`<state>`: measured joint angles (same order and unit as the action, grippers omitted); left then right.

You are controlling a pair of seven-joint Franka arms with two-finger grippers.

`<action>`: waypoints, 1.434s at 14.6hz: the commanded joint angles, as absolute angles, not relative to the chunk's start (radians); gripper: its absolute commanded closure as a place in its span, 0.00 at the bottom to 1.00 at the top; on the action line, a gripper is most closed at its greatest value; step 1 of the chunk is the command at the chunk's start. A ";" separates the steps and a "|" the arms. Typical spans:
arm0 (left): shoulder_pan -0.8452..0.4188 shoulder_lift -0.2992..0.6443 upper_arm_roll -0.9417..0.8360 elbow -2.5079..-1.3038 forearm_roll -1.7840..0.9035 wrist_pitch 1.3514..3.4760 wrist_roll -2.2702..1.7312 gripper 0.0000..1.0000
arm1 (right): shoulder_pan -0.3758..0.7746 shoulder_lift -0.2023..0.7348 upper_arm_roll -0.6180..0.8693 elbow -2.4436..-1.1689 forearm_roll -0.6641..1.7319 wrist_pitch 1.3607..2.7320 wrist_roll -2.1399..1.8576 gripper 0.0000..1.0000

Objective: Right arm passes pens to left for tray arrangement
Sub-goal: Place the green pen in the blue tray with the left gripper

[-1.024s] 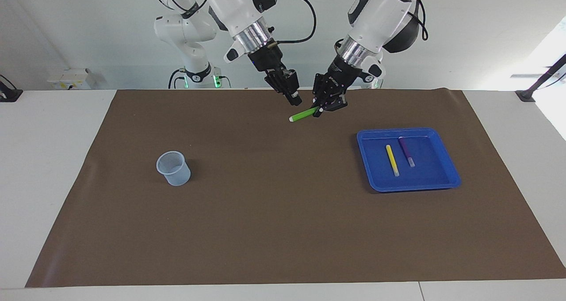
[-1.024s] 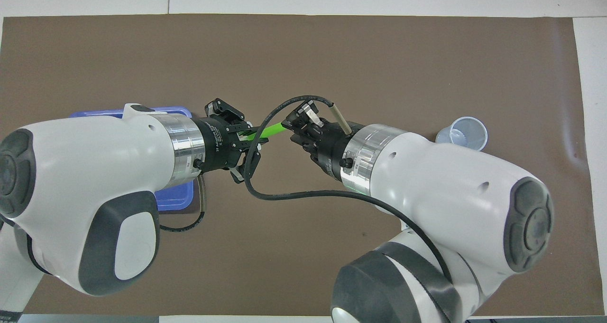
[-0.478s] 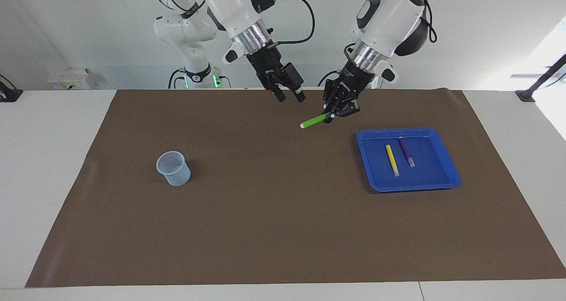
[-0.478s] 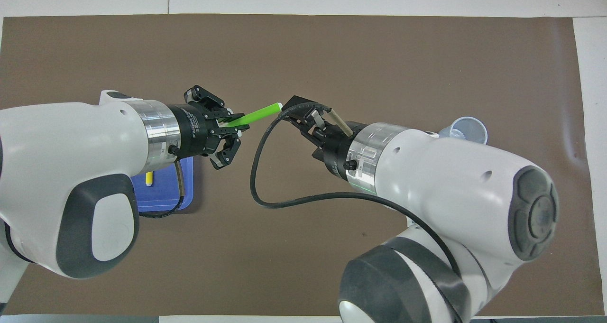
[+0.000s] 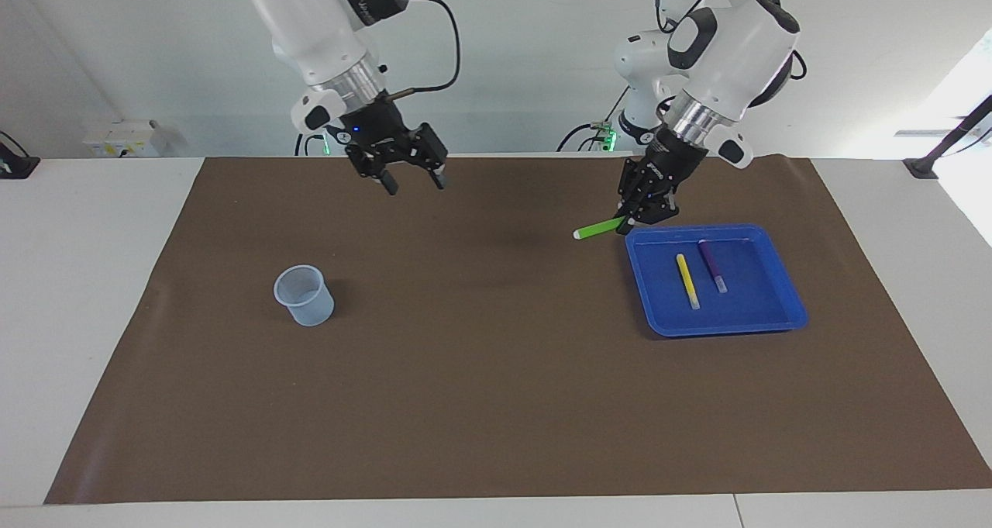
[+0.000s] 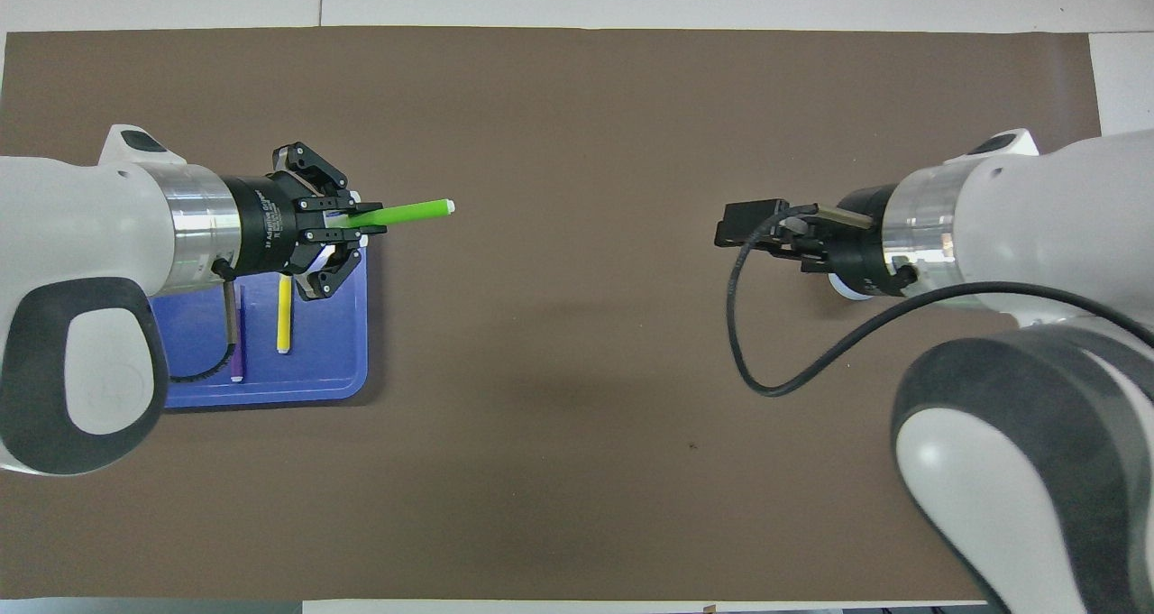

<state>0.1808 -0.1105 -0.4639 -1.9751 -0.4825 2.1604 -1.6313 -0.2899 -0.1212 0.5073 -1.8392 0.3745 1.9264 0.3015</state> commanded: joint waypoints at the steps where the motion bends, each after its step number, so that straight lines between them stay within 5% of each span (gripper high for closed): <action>1: 0.302 -0.115 -0.466 -1.999 -0.497 2.039 -1.328 1.00 | -0.365 -0.121 0.518 -1.818 0.283 1.849 0.119 0.00; 6: 0.510 -0.074 -0.463 -2.036 -0.480 1.908 -0.713 1.00 | -0.374 -0.123 0.511 -1.801 0.103 1.737 0.051 0.00; 9: 0.589 -0.008 -0.463 -2.046 -0.321 1.896 -0.386 1.00 | -0.286 -0.089 0.315 -1.799 0.100 1.717 -0.078 0.00; 11: 0.609 0.050 -0.463 -2.042 -0.186 1.907 -0.199 1.00 | -0.151 -0.045 0.171 -1.772 0.039 1.701 -0.078 0.00; 15: 0.615 0.136 -0.463 -2.037 0.024 1.934 -0.020 1.00 | -0.068 0.095 0.056 -1.632 -0.084 1.616 -0.077 0.00; 21: 0.601 0.227 -0.463 -2.052 0.095 2.000 -0.008 1.00 | 0.064 0.077 -0.100 -1.667 -0.083 1.609 -0.063 0.00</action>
<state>0.6065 0.2013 -0.4628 -2.0493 0.0685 1.9726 -0.0157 0.0099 0.0873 -0.0530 -1.6648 -0.0668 1.6271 -0.0768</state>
